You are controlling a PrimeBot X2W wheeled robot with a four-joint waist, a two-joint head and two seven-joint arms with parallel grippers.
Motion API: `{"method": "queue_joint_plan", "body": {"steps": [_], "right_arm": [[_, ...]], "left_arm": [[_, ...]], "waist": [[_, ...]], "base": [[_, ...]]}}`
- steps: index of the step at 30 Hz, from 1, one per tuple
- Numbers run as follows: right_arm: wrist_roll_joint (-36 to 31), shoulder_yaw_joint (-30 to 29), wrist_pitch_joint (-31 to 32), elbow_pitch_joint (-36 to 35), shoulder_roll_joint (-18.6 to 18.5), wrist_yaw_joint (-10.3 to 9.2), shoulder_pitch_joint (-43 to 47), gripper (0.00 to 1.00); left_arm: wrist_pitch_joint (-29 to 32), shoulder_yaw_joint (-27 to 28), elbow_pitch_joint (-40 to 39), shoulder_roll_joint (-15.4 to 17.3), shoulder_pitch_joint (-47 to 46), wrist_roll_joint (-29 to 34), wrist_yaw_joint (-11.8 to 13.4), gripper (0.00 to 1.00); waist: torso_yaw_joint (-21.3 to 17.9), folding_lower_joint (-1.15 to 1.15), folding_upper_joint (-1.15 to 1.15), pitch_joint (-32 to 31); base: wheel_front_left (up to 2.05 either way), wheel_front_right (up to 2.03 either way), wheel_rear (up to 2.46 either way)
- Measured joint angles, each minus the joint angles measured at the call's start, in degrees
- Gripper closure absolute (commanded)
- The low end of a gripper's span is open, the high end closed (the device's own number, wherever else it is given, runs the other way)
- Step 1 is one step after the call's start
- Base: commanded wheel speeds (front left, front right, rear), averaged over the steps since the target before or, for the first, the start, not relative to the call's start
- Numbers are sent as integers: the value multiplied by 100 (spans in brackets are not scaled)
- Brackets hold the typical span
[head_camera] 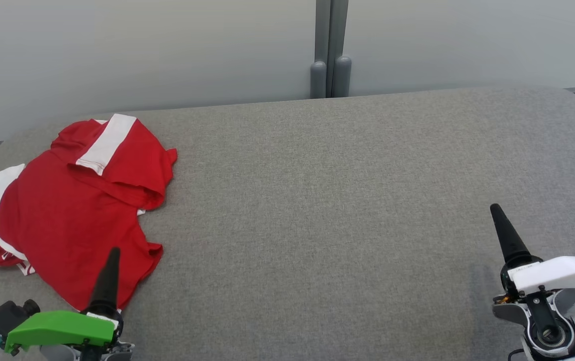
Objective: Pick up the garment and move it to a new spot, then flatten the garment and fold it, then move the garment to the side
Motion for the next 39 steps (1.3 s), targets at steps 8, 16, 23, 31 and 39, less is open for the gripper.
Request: {"method": "queue_joint_plan", "body": {"steps": [8, 16, 23, 31, 39], "right_arm": [[-702, 261, -156, -110, -45, -135, 2, 0], [-1388, 460, -303, -227, -99, -245, 3, 0], [-1897, 621, -426, -286, -216, -337, 5, 0], [-2548, 812, -555, -336, -281, -402, 12, 0], [-3175, 961, -710, -342, -403, -504, 36, 0]], "left_arm": [[-164, -92, -111, 20, -1, 647, 86, 0], [-296, -249, -192, 153, 0, 1370, 159, 0], [-431, -311, -280, 238, 2, 1906, 248, 0], [-579, -443, -337, 352, 19, 2559, 322, 0], [-733, -480, -433, 400, 186, 3177, 423, 0]], "waist": [[-1, 0, 0, -12], [-2, 0, 0, -37], [0, 0, 0, -46], [-3, 0, 0, -58], [-18, 0, 0, -70]], "base": [[0, 0, 0], [0, 0, 0], [0, 0, 0], [0, 0, 0], [0, 0, 0]]}}
